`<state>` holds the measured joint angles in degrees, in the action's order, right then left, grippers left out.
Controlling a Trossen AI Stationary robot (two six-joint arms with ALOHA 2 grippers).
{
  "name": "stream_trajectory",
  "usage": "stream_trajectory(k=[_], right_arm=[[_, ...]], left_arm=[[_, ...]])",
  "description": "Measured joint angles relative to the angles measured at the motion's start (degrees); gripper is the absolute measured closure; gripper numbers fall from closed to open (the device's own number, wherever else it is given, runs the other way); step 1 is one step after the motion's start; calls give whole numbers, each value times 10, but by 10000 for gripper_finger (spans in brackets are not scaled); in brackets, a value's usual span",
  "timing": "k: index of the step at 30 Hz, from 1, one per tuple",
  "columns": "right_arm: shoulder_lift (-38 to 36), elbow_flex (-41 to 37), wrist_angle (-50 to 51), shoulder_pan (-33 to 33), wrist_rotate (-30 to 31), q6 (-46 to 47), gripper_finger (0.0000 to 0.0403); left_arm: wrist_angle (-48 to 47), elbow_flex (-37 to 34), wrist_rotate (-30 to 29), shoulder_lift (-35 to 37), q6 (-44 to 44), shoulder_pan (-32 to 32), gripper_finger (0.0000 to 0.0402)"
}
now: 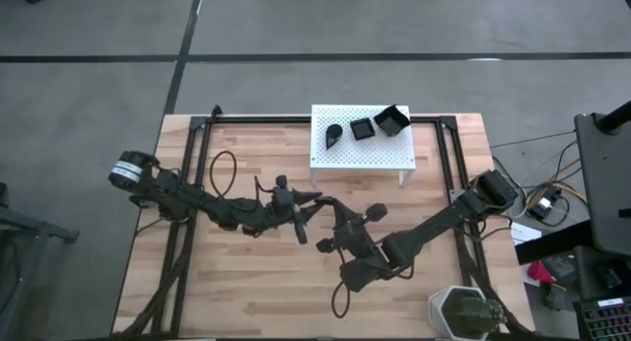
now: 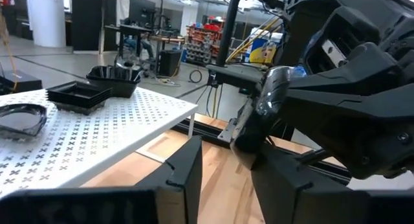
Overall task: Pick & Place Mini shaped plates
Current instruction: Stack the drop shaped plate on top of the drop shaped plate on the shelf
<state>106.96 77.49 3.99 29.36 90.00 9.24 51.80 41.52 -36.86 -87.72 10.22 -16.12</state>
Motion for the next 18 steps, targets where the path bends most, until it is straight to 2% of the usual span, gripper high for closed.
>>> stream_trajectory(k=[4, 10, 14, 18], right_arm=[[0, 0, -1, 0, 0, -2, 394], [0, 0, 0, -4, -1, -5, 394], [-1, 0, 0, -6, -27, -23, 383], [-4, 0, 0, -6, -52, -33, 343]], left_arm=[[-1, 3, 17, 0, -15, 0, 314], [0, 2, 13, 1, -29, 0, 389], [-2, 2, 6, 4, -31, 3, 392], [-29, 2, 15, 19, -28, 12, 397]])
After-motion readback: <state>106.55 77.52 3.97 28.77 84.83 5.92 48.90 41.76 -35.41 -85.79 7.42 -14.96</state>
